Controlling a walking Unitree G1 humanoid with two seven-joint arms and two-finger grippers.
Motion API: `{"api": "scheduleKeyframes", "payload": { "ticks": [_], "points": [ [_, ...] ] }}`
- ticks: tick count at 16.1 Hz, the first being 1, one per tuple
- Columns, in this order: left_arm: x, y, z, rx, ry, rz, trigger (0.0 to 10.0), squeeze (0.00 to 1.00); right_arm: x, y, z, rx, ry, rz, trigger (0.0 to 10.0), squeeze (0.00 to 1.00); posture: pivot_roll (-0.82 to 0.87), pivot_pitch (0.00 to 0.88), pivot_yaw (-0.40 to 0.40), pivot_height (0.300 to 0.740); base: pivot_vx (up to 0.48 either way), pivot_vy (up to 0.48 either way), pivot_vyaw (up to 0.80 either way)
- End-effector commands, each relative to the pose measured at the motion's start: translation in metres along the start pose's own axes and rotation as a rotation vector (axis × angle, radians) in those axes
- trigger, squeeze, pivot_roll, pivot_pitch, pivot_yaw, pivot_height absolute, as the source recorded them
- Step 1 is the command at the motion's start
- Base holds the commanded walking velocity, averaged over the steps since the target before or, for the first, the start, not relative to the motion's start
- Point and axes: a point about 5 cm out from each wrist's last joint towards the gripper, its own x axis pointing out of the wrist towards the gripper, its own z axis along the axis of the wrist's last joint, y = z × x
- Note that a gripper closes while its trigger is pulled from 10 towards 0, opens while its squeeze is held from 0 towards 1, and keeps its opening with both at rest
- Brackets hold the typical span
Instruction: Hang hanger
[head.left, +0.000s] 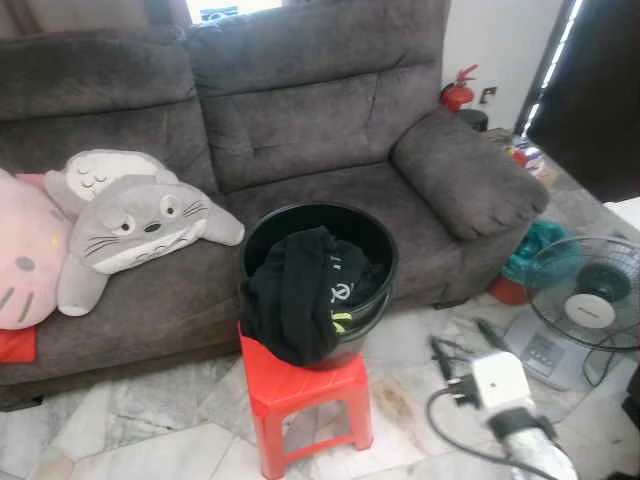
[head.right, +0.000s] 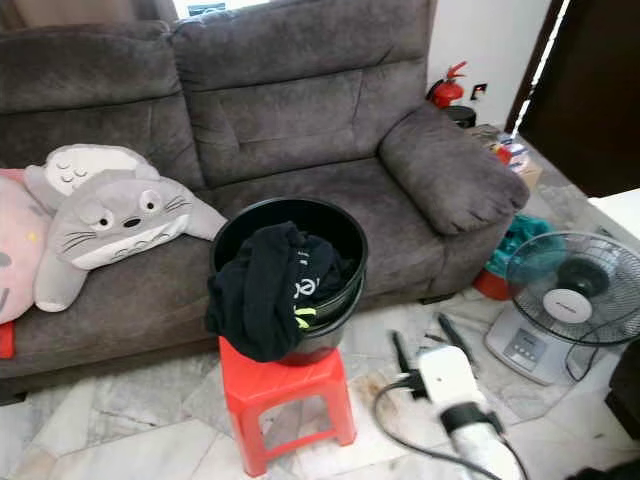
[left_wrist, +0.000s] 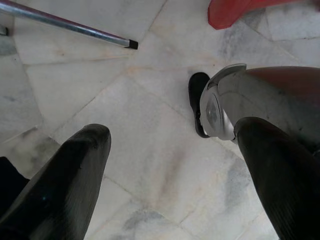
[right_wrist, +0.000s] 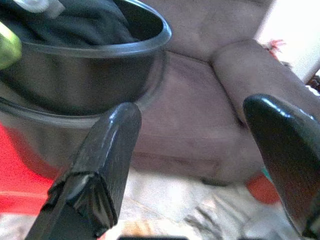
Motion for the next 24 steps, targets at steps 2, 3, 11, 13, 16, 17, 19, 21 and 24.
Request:
{"api": "scheduleKeyframes", "payload": {
  "ticks": [2,3,11,13,16,17,19,21,24],
  "points": [
    [-0.001,0.003,-0.004,-0.005,0.017,0.015,10.0,0.0,0.008,0.012,0.031,0.035,-0.078,0.091,10.0,0.0,-0.24,0.0,0.051,0.732,0.0,0.0,0.0],
    [-0.001,0.003,-0.004,-0.004,0.019,0.016,10.0,0.0,0.013,0.016,0.043,0.056,-0.098,0.138,10.0,0.0,-0.24,0.0,0.05,0.732,0.0,0.0,0.0],
    [-0.002,0.003,-0.006,-0.018,0.014,0.031,10.0,0.0,0.039,0.085,0.098,0.204,-0.119,0.679,10.0,0.0,-0.18,0.0,0.013,0.732,0.0,0.0,0.0],
    [-0.002,0.003,-0.007,-0.018,0.016,0.033,10.0,0.0,0.043,0.088,0.09,0.179,-0.027,0.634,10.0,0.0,-0.18,0.0,0.012,0.732,0.0,0.0,0.0],
    [-0.002,0.002,-0.007,-0.017,0.018,0.035,10.0,0.0,0.046,0.084,0.084,0.198,0.057,0.572,10.0,0.0,-0.18,0.0,0.013,0.732,0.0,0.0,0.0],
    [-0.002,0.002,-0.007,-0.015,0.018,0.036,10.0,0.0,0.051,0.074,0.081,0.201,0.094,0.464,10.0,0.0,-0.18,0.0,0.014,0.732,0.0,0.0,0.0],
    [-0.001,0.001,-0.006,-0.012,0.016,0.035,10.0,0.0,0.055,0.064,0.074,0.245,0.154,0.375,10.0,0.0,-0.18,0.0,0.013,0.732,0.0,0.0,0.0],
    [-0.001,0.001,-0.005,-0.011,0.015,0.035,10.0,0.0,0.056,0.064,0.077,0.259,0.152,0.4,10.0,0.0,-0.18,0.0,0.012,0.732,0.0,0.0,0.0],
    [-0.001,0.001,-0.006,-0.012,0.016,0.035,10.0,0.0,0.058,0.071,0.076,0.278,0.183,0.424,10.0,0.0,-0.17,0.0,0.007,0.732,0.0,0.0,0.0]
  ]
}}
